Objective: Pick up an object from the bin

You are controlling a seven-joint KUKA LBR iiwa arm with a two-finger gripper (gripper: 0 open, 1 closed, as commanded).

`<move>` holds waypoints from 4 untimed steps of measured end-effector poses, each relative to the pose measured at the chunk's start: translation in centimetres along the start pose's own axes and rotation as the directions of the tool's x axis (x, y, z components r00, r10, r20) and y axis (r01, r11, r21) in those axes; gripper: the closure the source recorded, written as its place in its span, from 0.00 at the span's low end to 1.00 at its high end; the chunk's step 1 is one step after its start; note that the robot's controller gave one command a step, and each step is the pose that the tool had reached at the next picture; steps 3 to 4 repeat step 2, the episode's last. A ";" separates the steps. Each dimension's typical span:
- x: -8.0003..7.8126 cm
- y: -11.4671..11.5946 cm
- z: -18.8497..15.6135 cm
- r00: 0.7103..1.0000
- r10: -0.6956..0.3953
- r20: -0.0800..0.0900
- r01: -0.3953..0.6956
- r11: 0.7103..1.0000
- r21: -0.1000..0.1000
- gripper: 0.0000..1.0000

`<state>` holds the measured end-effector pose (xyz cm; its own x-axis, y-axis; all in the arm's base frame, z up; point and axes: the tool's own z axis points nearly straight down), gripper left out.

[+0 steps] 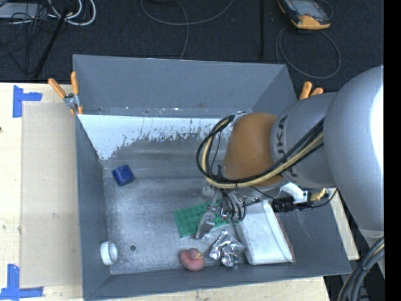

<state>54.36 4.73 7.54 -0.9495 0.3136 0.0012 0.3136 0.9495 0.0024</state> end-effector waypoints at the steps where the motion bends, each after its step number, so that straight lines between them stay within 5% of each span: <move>1: -0.3 0.0 -0.2 1.000 0.000 0.009 0.000 1.000 -0.002 1.00; 2: -0.4 0.1 -11.3 1.000 -0.003 0.008 0.003 1.000 -0.001 1.00; 4: -0.4 0.1 -11.3 1.000 -0.003 0.008 0.003 1.000 -0.001 1.00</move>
Offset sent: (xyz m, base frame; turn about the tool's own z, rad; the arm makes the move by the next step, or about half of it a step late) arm 0.0000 0.0000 0.0000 0.0000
